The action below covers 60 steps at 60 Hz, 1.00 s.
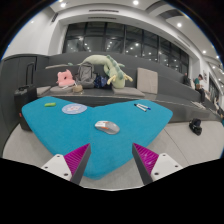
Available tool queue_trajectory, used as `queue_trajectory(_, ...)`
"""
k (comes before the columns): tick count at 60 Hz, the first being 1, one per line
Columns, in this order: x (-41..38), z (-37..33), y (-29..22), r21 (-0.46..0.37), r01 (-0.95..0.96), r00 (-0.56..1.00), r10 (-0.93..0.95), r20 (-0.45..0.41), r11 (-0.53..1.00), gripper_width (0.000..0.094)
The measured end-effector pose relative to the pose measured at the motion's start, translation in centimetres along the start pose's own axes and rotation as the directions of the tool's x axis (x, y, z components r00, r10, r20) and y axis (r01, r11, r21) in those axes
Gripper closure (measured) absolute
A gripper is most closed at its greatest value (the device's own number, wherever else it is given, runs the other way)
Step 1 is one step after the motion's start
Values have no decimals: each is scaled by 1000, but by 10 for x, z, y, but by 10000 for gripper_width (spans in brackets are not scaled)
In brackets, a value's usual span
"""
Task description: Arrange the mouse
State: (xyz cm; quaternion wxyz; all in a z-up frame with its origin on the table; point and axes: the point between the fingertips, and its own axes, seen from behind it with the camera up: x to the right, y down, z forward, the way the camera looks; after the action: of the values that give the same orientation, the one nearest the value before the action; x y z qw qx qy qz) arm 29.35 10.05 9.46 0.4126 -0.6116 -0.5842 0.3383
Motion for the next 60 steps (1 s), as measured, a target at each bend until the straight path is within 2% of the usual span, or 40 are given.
queue_trajectory(7,11,25,8,-29,-8,1000,8,18,1000,82)
queue_trajectory(17,13,68,3,-28,-36,998,38,51,999,81)
queue_trajectory(34,10,148,-9,-29,-11,998,12,55,1000,80)
queue_trajectory(60,-5,247,-8,-140,13,998,-4,63,990,83)
